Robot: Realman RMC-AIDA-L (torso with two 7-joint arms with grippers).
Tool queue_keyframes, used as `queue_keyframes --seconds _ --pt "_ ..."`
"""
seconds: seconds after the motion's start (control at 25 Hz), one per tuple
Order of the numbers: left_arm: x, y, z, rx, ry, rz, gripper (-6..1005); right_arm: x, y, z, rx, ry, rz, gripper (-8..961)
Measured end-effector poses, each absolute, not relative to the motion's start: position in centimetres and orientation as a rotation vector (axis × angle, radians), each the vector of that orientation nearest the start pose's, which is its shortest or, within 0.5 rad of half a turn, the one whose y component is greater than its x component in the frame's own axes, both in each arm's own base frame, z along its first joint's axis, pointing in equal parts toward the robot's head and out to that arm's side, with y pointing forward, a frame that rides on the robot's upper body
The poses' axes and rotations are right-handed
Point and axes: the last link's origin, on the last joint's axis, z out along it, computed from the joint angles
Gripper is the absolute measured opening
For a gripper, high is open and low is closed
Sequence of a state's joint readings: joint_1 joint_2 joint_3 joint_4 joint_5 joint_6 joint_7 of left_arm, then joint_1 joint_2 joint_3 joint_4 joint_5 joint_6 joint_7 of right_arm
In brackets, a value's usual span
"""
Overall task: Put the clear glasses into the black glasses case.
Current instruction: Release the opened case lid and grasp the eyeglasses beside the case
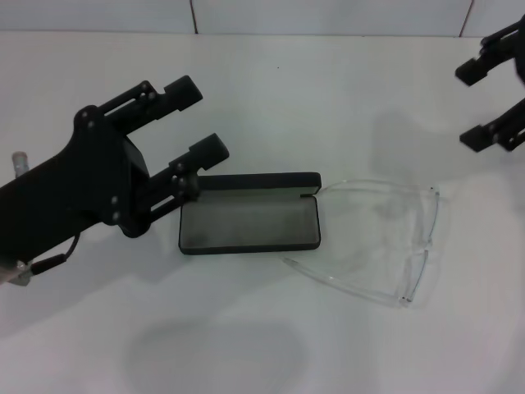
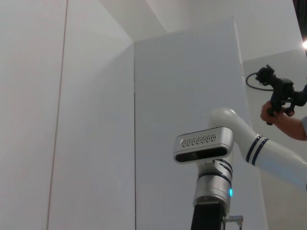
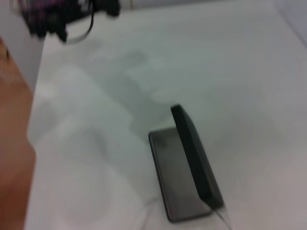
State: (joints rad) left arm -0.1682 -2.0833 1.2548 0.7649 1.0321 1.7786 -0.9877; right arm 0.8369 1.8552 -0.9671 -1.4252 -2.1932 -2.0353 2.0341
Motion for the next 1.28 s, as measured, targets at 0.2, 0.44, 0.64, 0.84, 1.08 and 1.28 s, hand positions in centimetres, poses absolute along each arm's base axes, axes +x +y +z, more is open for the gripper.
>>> queue_keyframes --seconds 0.2,0.44,0.64,0.84,1.08,1.28 --pt "-22.4 24.9 2.0 -2.393 -0.072 -1.45 575 8.9 36.2 11.2 -2.975 -0.011 -0.399 876" --pt "-22.3 25.1 2.0 -2.4 -0.069 -1.444 571 6.9 35.8 9.4 -3.013 -0.247 -0.536 873" --pt "-21.8 25.6 1.8 -2.427 -0.078 -1.461 568 6.3 35.5 8.1 -3.006 -0.472 -0.679 869" --pt "-21.2 26.3 0.7 -2.57 -0.172 -1.421 565 6.6 35.1 7.0 -2.996 -0.696 -0.813 868" --pt "-20.8 27.1 -0.6 -2.687 -0.265 -1.328 561 7.2 34.4 5.3 -2.973 -0.983 -0.942 869" --pt "-20.6 27.2 -0.7 -2.677 -0.273 -1.345 558 7.6 33.5 4.0 -2.96 -1.174 -1.059 869"
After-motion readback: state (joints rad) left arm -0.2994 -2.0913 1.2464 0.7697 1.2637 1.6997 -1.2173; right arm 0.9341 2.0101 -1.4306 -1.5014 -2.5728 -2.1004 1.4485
